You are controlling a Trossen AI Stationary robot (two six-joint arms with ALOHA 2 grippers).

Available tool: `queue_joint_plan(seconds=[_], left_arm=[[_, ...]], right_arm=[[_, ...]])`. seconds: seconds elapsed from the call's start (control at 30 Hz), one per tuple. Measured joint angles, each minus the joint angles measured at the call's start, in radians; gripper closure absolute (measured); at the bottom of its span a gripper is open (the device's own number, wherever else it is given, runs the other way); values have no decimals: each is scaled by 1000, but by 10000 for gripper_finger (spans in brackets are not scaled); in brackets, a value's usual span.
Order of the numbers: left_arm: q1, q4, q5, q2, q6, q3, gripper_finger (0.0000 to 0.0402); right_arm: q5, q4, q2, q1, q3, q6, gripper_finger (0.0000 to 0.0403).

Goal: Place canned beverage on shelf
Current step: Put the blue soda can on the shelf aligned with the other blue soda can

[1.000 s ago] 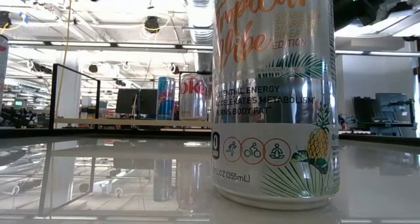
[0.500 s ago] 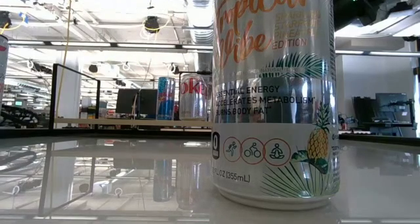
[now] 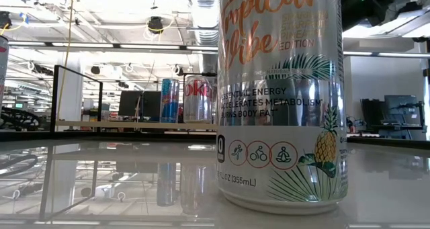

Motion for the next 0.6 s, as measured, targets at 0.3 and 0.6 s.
queue_joint_plan(seconds=[0.3, 0.6], left_arm=[[-128, -192, -64, 0, -50, 0, 102], [-231, -217, -181, 0, 7, 0, 102]], right_arm=[[5, 13, 0, 10, 0, 117, 63], [81, 67, 0, 48, 0, 112, 63]])
